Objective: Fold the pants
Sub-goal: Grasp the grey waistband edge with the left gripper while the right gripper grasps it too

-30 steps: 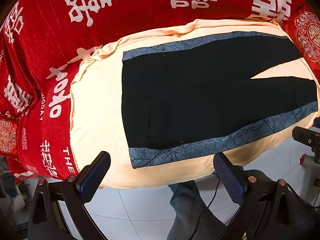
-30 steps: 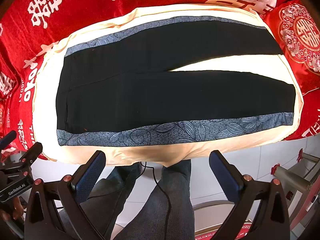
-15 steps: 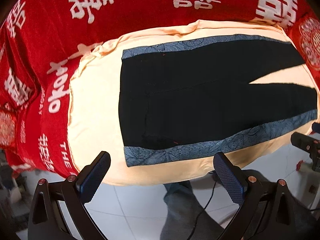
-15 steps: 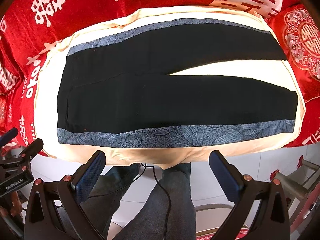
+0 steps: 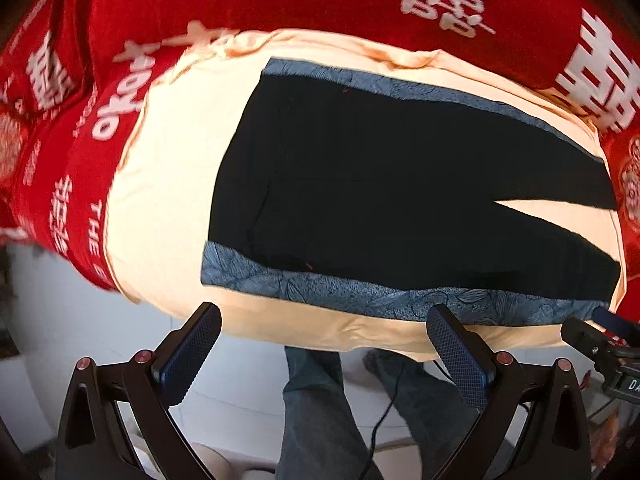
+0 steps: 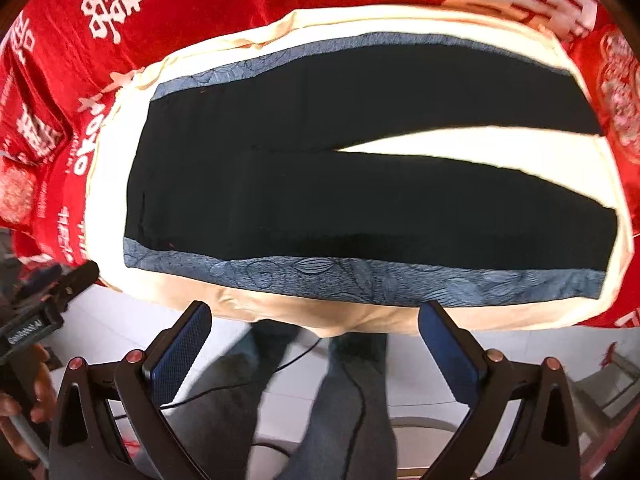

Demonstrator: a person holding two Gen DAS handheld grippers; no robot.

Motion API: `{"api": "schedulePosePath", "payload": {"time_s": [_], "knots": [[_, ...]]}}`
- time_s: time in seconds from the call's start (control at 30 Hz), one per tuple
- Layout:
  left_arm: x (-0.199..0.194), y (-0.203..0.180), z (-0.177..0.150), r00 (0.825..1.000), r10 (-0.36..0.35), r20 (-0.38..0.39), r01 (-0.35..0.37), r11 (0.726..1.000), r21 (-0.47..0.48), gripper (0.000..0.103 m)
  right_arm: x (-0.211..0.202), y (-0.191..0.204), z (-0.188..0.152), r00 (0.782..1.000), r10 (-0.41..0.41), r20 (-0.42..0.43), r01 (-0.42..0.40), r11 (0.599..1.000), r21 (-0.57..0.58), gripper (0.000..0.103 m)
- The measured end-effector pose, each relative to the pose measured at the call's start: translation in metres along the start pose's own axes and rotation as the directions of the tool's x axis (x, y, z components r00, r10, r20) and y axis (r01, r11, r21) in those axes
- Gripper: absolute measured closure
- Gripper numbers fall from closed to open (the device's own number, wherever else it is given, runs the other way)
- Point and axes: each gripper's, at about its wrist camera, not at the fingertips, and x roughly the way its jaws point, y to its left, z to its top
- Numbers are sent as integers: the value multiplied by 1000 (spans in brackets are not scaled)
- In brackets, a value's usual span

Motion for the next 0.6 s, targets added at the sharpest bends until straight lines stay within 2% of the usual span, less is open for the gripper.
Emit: {"api": "schedulePosePath", "payload": {"time_s": [0.07,0.13,0.23,0.27,0.3,0.33,0.37,0.4,0.43,0.47,0.53,0.6], "knots": [[8,7,-2,1000,-8,-13,8,1000,-17,0,7,-4,-2,997,77,8,-77,996,33,0],[18,17,-2,1000,-12,-13,12,1000,-24,0,17,-7,-3,981,195,21,-196,978,76,0],[43,33,-2,1000,-24,-12,24,999,-29,0,47,-10,-9,921,388,40,-389,906,164,0],[54,38,-2,1000,-25,-17,24,999,-32,0,58,-9,-11,903,426,47,-427,885,184,1],[67,44,-2,999,-26,-24,25,999,-36,0,70,-8,-13,889,455,50,-456,867,202,3],[78,48,-2,999,-29,-25,28,999,-38,0,83,-6,-16,874,483,52,-482,848,219,14],[87,52,-2,999,-31,-23,30,999,-40,0,100,-2,-19,856,514,49,-510,827,235,33],[98,57,-4,999,-39,-17,38,998,-46,0,119,1,-23,839,544,37,-534,807,250,40],[105,61,-5,999,-50,-13,50,997,-50,0,131,2,-26,827,562,30,-549,795,258,44],[113,65,-7,998,-67,-10,66,996,-55,0,148,4,-30,814,580,23,-564,782,264,44],[128,71,-12,994,-105,-8,105,993,-62,0,174,7,-41,813,582,15,-565,782,264,44],[137,75,-18,991,-137,-4,137,989,-64,0,191,5,-51,802,597,25,-580,767,275,44]]}}
